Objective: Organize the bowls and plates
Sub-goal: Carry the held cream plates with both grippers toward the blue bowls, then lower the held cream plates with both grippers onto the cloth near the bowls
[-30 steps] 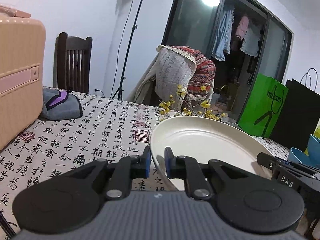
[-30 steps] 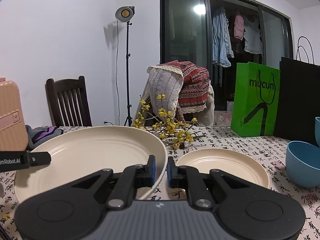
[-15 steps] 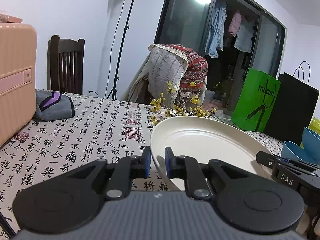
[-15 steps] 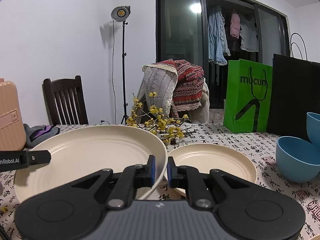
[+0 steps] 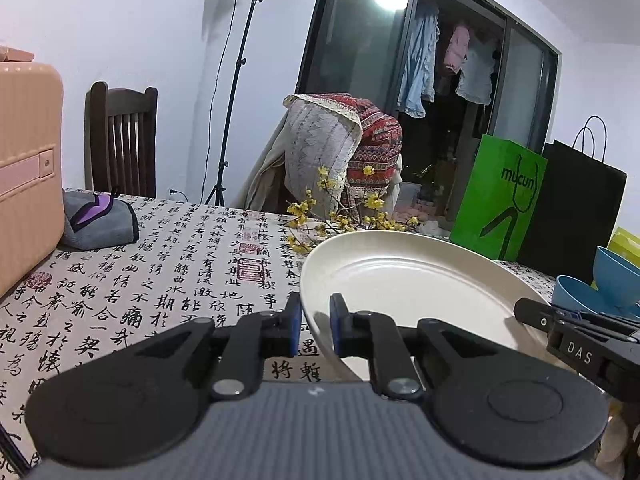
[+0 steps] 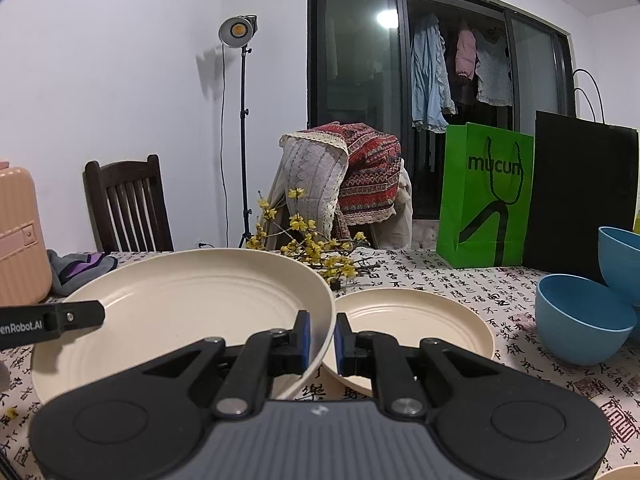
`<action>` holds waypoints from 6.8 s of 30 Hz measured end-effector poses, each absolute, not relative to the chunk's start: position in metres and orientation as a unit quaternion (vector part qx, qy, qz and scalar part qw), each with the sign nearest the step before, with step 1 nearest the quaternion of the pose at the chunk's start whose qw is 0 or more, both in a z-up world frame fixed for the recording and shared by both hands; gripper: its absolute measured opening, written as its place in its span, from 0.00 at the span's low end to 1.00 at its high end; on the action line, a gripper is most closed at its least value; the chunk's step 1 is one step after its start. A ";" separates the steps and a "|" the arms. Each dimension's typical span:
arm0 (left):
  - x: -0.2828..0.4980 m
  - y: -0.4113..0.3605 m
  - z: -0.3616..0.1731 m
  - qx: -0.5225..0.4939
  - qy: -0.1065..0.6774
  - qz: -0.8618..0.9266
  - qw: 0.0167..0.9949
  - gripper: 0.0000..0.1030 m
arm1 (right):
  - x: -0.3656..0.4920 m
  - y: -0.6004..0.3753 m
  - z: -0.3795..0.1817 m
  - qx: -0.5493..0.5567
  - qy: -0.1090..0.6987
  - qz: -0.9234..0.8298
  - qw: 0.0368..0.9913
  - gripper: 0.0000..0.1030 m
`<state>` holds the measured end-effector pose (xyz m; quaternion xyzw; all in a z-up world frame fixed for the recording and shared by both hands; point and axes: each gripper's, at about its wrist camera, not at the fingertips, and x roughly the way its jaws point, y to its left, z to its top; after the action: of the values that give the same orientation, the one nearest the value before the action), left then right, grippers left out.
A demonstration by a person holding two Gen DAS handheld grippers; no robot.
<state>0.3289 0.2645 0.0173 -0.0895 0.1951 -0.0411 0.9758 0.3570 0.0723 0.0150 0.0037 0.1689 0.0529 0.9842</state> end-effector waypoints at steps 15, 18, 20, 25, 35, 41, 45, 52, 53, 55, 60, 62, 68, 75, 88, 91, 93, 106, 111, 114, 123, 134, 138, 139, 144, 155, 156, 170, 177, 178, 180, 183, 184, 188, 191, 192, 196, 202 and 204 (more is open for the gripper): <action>0.321 0.251 0.018 -0.076 0.188 -0.060 0.977 0.14 | 0.341 0.059 0.015 0.011 0.166 0.042 0.985 0.12; 0.318 0.248 0.017 -0.071 0.186 -0.065 0.978 0.14 | 0.337 0.055 0.015 0.014 0.165 0.039 0.985 0.12; 0.317 0.245 0.017 -0.069 0.186 -0.069 0.978 0.14 | 0.334 0.053 0.014 0.016 0.165 0.037 0.985 0.12; 0.315 0.240 0.015 -0.061 0.187 -0.077 0.977 0.14 | 0.328 0.046 0.013 0.018 0.163 0.029 0.986 0.12; 0.310 0.228 0.012 -0.048 0.186 -0.092 0.977 0.15 | 0.317 0.035 0.011 0.026 0.162 0.019 0.986 0.12; 0.307 0.224 0.012 -0.043 0.185 -0.102 0.977 0.15 | 0.311 0.030 0.010 0.029 0.163 0.015 0.986 0.12; 0.305 0.221 0.009 -0.041 0.187 -0.106 0.976 0.15 | 0.307 0.026 0.010 0.036 0.161 0.012 0.986 0.12; 0.297 0.214 0.010 -0.030 0.176 -0.104 0.978 0.15 | 0.302 0.019 0.010 0.045 0.157 0.010 0.987 0.12; 0.296 0.213 0.010 -0.029 0.175 -0.104 0.979 0.15 | 0.301 0.018 0.010 0.047 0.157 0.012 0.986 0.12; 0.294 0.211 0.011 -0.028 0.175 -0.104 0.979 0.15 | 0.300 0.015 0.011 0.052 0.158 0.013 0.986 0.12; 0.290 0.203 0.016 -0.026 0.173 -0.097 0.980 0.15 | 0.297 0.008 0.013 0.060 0.160 0.019 0.985 0.12; 0.289 0.199 0.017 -0.026 0.178 -0.096 0.979 0.16 | 0.298 0.005 0.014 0.066 0.162 0.021 0.984 0.12; 0.287 0.191 0.022 -0.021 0.183 -0.094 0.978 0.16 | 0.297 -0.009 0.019 0.081 0.159 0.025 0.984 0.12; 0.279 0.186 0.031 -0.025 0.178 -0.085 0.980 0.16 | 0.289 -0.018 0.025 0.083 0.148 0.036 0.985 0.12; 0.255 0.169 0.038 -0.029 0.176 -0.074 0.981 0.16 | 0.269 -0.039 0.027 0.097 0.146 0.048 0.983 0.12; 0.250 0.164 0.038 -0.031 0.178 -0.071 0.981 0.16 | 0.265 -0.044 0.027 0.095 0.142 0.051 0.984 0.12; 0.248 0.160 0.037 -0.031 0.179 -0.071 0.981 0.16 | 0.261 -0.047 0.028 0.089 0.139 0.052 0.985 0.12; 0.235 0.143 0.041 -0.031 0.177 -0.078 0.981 0.16 | 0.249 -0.069 0.032 0.094 0.133 0.053 0.985 0.12; 0.229 0.137 0.044 -0.028 0.176 -0.078 0.981 0.16 | 0.244 -0.076 0.032 0.100 0.130 0.055 0.985 0.12; 0.225 0.133 0.045 -0.028 0.173 -0.079 0.981 0.17 | 0.240 -0.080 0.032 0.104 0.128 0.055 0.985 0.12; 0.217 0.123 0.047 -0.028 0.173 -0.078 0.981 0.17 | 0.231 -0.095 0.028 0.112 0.133 0.056 0.983 0.12; 0.199 0.095 0.051 -0.022 0.170 -0.086 0.981 0.17 | 0.218 -0.117 0.028 0.125 0.128 0.051 0.983 0.12; 0.196 0.086 0.052 -0.019 0.171 -0.090 0.981 0.18 | 0.212 -0.126 0.026 0.129 0.127 0.048 0.982 0.12; 0.196 0.084 0.052 -0.018 0.171 -0.091 0.981 0.18 | 0.211 -0.128 0.026 0.130 0.126 0.047 0.982 0.12; 0.191 0.074 0.051 -0.021 0.171 -0.096 0.980 0.18 | 0.203 -0.140 0.026 0.134 0.120 0.042 0.983 0.12; 0.183 0.057 0.049 -0.025 0.171 -0.103 0.980 0.18 | 0.191 -0.160 0.024 0.140 0.113 0.038 0.983 0.12; 0.182 0.056 0.049 -0.026 0.171 -0.104 0.979 0.19 | 0.189 -0.162 0.024 0.141 0.113 0.038 0.983 0.12; 0.173 0.043 0.048 -0.025 0.167 -0.108 0.980 0.19 | 0.178 -0.178 0.019 0.141 0.108 0.036 0.983 0.12; 0.170 0.041 0.047 -0.027 0.167 -0.109 0.979 0.19 | 0.175 -0.181 0.018 0.140 0.107 0.036 0.984 0.12; 0.169 0.039 0.047 -0.027 0.167 -0.109 0.979 0.19 | 0.174 -0.181 0.018 0.141 0.106 0.036 0.984 0.12; 0.167 0.037 0.046 -0.028 0.167 -0.111 0.979 0.19 | 0.172 -0.183 0.018 0.140 0.105 0.035 0.984 0.12; 0.164 0.033 0.045 -0.029 0.167 -0.112 0.979 0.19 | 0.168 -0.187 0.017 0.141 0.104 0.035 0.984 0.12; 0.163 0.033 0.045 -0.029 0.167 -0.112 0.979 0.19 | 0.167 -0.188 0.017 0.141 0.104 0.035 0.984 0.12; 0.161 0.030 0.044 -0.029 0.167 -0.114 0.979 0.19 | 0.166 -0.189 0.017 0.141 0.104 0.034 0.984 0.12; 0.159 0.027 0.043 -0.028 0.167 -0.115 0.979 0.19 | 0.163 -0.191 0.016 0.142 0.105 0.033 0.984 0.12; 0.159 0.027 0.042 -0.029 0.168 -0.115 0.979 0.19 | 0.162 -0.192 0.016 0.142 0.104 0.033 0.984 0.12; 0.158 0.027 0.042 -0.028 0.169 -0.117 0.978 0.19 | 0.161 -0.194 0.014 0.143 0.104 0.032 0.984 0.12; 0.158 0.024 0.040 -0.027 0.170 -0.120 0.978 0.19 | 0.155 -0.198 0.012 0.145 0.103 0.029 0.984 0.12; 0.158 0.022 0.038 -0.027 0.173 -0.121 0.977 0.19 | 0.154 -0.200 0.011 0.146 0.103 0.028 0.983 0.12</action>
<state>0.1578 0.0223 0.0380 -0.0269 0.1731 -0.1210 0.9771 0.1544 -0.2001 0.0106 0.1461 0.1034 0.0281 0.9834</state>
